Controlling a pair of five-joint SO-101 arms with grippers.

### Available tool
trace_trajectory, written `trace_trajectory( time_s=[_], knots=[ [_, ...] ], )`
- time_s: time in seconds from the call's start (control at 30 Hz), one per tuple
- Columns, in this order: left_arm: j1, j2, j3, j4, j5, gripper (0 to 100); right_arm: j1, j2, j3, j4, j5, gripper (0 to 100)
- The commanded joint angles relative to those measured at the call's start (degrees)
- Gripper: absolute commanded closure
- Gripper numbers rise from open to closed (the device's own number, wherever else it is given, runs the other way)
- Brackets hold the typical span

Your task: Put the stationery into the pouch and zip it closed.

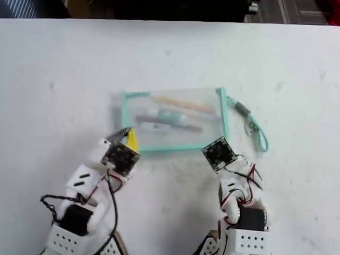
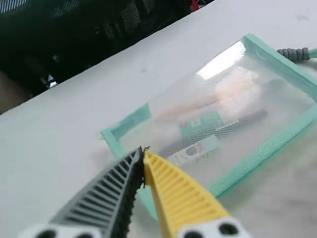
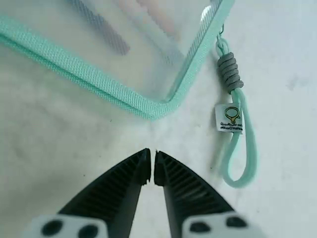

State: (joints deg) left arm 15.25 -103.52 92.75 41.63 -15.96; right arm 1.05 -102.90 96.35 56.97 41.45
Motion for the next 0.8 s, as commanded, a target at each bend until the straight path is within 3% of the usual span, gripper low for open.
trace_trajectory(
  time_s=[0.0, 0.2, 0.4, 0.77],
  knots=[
    [-1.01, -0.92, -8.09, 7.38, 6.59, 97, -0.84, -0.31, 0.53, 0.31, 0.97, 98.1],
    [-0.92, -0.92, -7.91, 7.47, 6.77, 87, -0.84, -0.22, 0.53, 0.40, 1.05, 98.1],
    [-0.57, -0.92, -6.95, 6.51, 6.33, 98, -0.84, -0.22, 0.53, 0.84, 1.05, 98.1],
    [-0.75, -0.92, -1.67, -0.53, 3.25, 98, -0.75, -0.13, -4.31, -3.12, 0.70, 98.2]
  ],
)
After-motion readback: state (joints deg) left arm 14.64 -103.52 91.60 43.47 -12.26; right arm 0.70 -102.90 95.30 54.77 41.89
